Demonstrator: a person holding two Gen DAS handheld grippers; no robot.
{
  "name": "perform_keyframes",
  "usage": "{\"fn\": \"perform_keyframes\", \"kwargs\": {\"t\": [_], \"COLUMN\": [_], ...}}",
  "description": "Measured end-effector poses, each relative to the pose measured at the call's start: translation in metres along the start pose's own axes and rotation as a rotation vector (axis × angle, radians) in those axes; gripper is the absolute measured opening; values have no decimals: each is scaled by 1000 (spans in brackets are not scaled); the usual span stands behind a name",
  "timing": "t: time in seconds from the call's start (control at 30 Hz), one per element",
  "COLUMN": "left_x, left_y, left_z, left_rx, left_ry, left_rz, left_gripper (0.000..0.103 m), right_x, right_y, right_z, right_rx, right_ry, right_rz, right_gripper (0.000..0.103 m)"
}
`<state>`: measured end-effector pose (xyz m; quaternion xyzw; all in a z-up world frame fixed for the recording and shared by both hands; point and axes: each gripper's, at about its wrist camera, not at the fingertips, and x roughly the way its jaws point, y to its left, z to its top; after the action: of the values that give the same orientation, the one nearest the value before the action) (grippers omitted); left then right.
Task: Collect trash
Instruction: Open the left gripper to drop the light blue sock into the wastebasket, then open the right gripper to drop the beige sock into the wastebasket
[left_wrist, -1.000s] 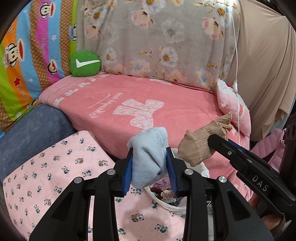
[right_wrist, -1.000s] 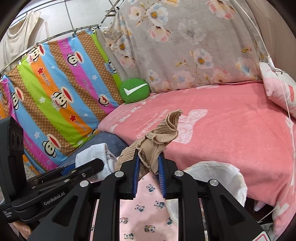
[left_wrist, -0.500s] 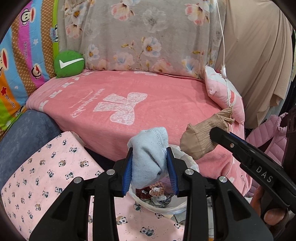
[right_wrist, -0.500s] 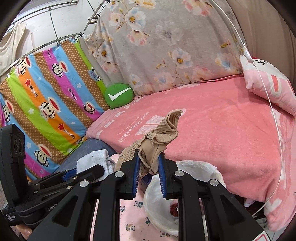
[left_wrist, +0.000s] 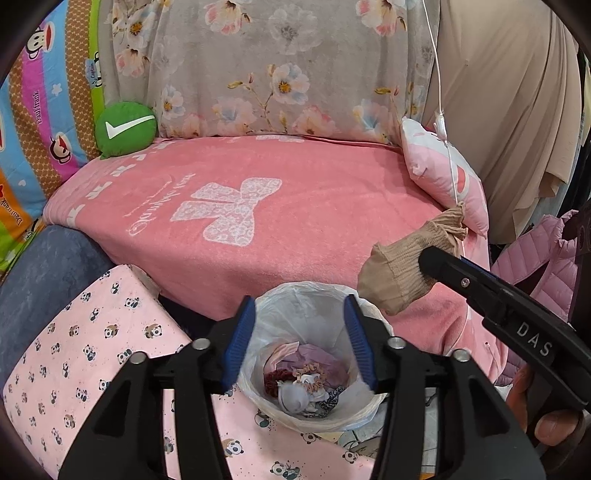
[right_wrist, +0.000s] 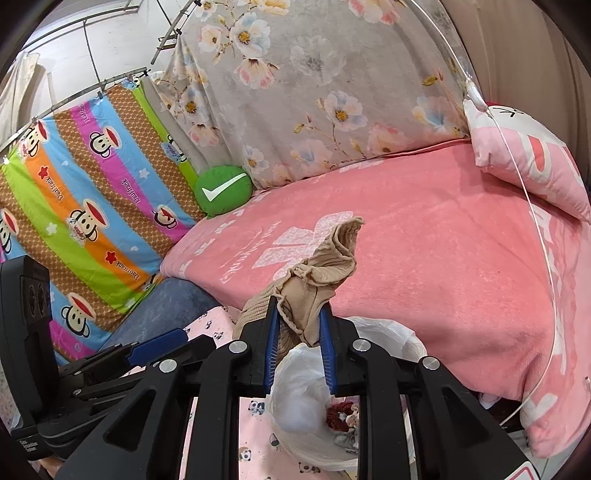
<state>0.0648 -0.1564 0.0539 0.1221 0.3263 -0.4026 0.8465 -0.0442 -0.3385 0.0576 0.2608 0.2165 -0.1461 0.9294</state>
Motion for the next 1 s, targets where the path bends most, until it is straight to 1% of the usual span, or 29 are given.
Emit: {"fn": "perform_keyframes", "kwargs": {"t": [0.07, 0.13, 0.23, 0.27, 0.3, 0.37, 0.57, 0.63, 0.67, 0.73, 0.8, 1.0], "left_x": [1, 3, 3, 3, 3, 5, 5, 4, 2, -2, -6, -9], "left_y": [-1, -1, 2, 4, 5, 8, 16, 18, 19, 20, 21, 27], "left_z": [0, 0, -2, -2, -3, -5, -15, -18, -20, -23, -26, -37], "left_rx": [-1, -3, -13, -16, -20, -28, -44, -47, -48, -49, -48, -71], "left_ry": [-4, -6, -14, -17, -17, -13, -5, -10, -13, -30, -42, -32], "left_rz": [7, 16, 39, 45, 54, 62, 94, 113, 125, 150, 167, 203], "left_gripper": [61, 67, 76, 78, 78, 78, 78, 79, 83, 89, 89, 91], "right_x": [3, 5, 8, 9, 10, 12, 15, 14, 14, 13, 12, 9], "right_y": [-2, -3, -5, -7, -6, -8, -7, -5, -4, -2, 2, 15], "right_z": [0, 0, -1, -2, -1, -2, -6, -8, -10, -12, -16, -28], "right_rx": [1, 3, 4, 2, 3, 1, -22, -36, -44, -64, -96, -176], "right_ry": [5, 6, 15, 17, 18, 23, 49, 58, 64, 75, 86, 116], "right_rz": [-1, -5, -5, -5, -6, -6, -17, -23, -25, -31, -45, -96], "right_gripper": [24, 24, 29, 33, 35, 37, 39, 41, 44, 46, 51, 60]}}
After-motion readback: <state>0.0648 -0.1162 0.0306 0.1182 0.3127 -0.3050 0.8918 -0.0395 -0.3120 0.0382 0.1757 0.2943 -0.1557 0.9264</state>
